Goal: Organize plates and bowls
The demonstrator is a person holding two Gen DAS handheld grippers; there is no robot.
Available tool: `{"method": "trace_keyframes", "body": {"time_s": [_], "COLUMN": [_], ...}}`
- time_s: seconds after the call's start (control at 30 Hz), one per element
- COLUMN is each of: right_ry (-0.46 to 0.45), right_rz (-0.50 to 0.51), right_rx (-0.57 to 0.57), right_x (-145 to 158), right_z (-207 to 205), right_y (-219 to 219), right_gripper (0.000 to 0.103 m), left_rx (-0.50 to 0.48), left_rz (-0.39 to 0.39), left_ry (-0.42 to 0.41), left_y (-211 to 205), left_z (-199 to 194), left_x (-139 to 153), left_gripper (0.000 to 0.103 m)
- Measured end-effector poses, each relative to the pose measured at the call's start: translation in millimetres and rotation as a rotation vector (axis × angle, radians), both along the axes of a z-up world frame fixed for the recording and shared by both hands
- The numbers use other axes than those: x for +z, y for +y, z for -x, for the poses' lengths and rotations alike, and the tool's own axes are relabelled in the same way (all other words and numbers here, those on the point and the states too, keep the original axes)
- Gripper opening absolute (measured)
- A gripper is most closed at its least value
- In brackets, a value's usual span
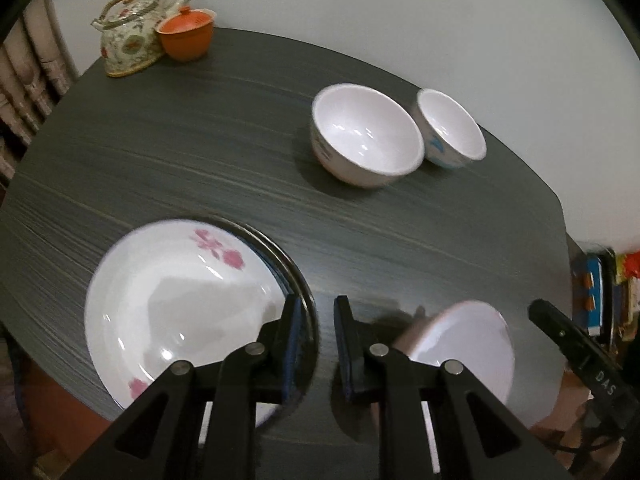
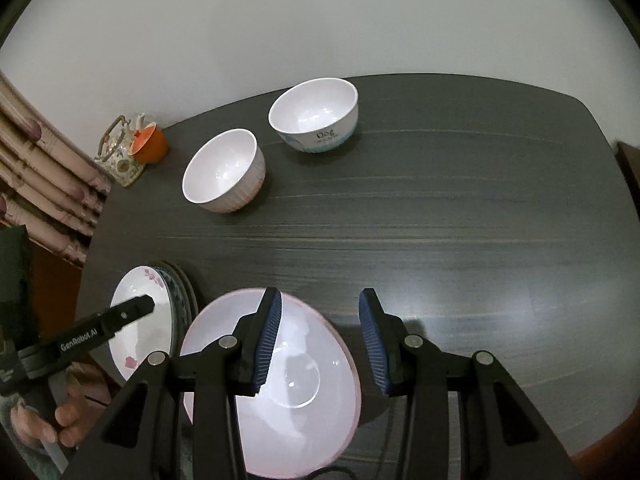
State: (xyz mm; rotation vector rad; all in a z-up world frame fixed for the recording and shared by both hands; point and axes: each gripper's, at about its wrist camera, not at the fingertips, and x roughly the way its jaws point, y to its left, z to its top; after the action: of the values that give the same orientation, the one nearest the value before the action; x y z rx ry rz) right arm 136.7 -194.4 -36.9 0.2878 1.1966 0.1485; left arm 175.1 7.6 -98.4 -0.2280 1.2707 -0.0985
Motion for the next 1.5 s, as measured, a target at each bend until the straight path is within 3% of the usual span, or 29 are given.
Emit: {"method": "trace_keyframes", "body": {"time_s": [0.5, 0.77, 0.97, 1.23, 1.5], "right_ry": [0.026, 0.086, 0.116, 0.174, 0.200], "right_rz": [-0.064, -0.081, -0.082, -0.082, -0.088], "right_rx": [0.130, 0.160, 0.192, 0.208, 0.228], "right_x": [-13.1, -36.0, -48.9, -71.2, -85.4], "right_z": [-78.6, -131.1, -162.3, -184.5, -191.0], "right_y": [32.5, 46.5, 59.9, 79.8, 89.6], "right_gripper": [0.040, 0.040, 0.040, 0.040, 0.027], "left_rx": [0.062, 0.076, 0.065, 0.063, 0.052], "left_rz": [0.041, 0.064, 0.124, 0.115, 0.118], "left_ry": [0.004, 0.002, 0.027, 0.062, 0.071], "left_y": [15.3, 15.7, 15.3, 16.5, 9.4], "left_z": [-67.3, -112.3, -132.4, -150.9, -157.3], "left_x": [-8.2, -20.9, -32.0, -49.8, -65.0], "left_gripper": [0.021, 0.021, 0.021, 0.021, 0.021]}}
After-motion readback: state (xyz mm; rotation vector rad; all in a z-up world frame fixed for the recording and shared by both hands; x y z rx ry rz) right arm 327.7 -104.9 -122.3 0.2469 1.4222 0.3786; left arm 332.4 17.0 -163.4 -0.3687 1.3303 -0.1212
